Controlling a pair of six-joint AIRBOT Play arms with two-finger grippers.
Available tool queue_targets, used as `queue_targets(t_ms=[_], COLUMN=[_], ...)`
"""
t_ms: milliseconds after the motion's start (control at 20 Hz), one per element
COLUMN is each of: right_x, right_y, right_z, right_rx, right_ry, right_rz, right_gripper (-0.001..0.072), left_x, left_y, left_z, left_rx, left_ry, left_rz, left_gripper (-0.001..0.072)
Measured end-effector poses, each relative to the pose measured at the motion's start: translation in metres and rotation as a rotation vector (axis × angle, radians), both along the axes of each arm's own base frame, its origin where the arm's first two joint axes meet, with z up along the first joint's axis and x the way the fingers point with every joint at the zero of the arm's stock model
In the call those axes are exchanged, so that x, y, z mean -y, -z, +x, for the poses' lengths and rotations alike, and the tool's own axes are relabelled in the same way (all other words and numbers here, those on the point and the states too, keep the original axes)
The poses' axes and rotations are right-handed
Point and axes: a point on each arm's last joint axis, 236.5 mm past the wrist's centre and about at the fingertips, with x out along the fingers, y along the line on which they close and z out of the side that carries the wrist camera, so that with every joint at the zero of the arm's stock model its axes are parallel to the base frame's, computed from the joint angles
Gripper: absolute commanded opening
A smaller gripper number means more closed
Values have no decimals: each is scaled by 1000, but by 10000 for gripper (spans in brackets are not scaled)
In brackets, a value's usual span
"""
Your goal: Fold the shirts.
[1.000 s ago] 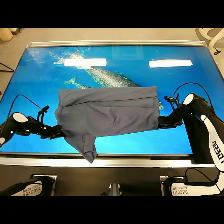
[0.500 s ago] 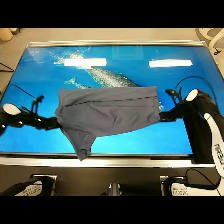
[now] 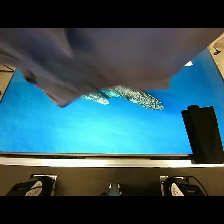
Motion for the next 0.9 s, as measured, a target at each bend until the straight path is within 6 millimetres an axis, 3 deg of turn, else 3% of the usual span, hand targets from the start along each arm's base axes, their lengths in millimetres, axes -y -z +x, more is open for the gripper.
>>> queue_targets(t_ms=[50,100,150,250,350,450,600,700,900], right_x=[-3,-6,-9,-11,-11,-10,-8,-4,4], right_y=[-39,-66,-83,-98,-102,-93,-59,-8,121], right_z=[-35,-67,-91,-124,-141,-141,-119,-84,-6], right_rx=[115,200,257,310,323,284,132,-73,-533], right_ry=[8,15,21,36,46,53,39,20,-49], right_rz=[-22,-41,-54,-80,-99,-111,-110,-126,-118], right_gripper=[23,23,23,24,24,24,25,24,23], left_x=[3,7,10,14,13,10,3,-2,-20], left_y=[-48,-81,-102,-118,-120,-119,-90,-53,70], left_z=[-37,-73,-101,-135,-146,-147,-109,-68,39], left_rx=[157,276,359,436,449,444,304,146,-271], left_ry=[-12,-17,-19,-16,-27,-36,-56,-60,-53], left_rz=[-14,-22,-34,-51,-63,-71,-56,-39,4], left_gripper=[22,22,22,22,22,23,24,24,24])
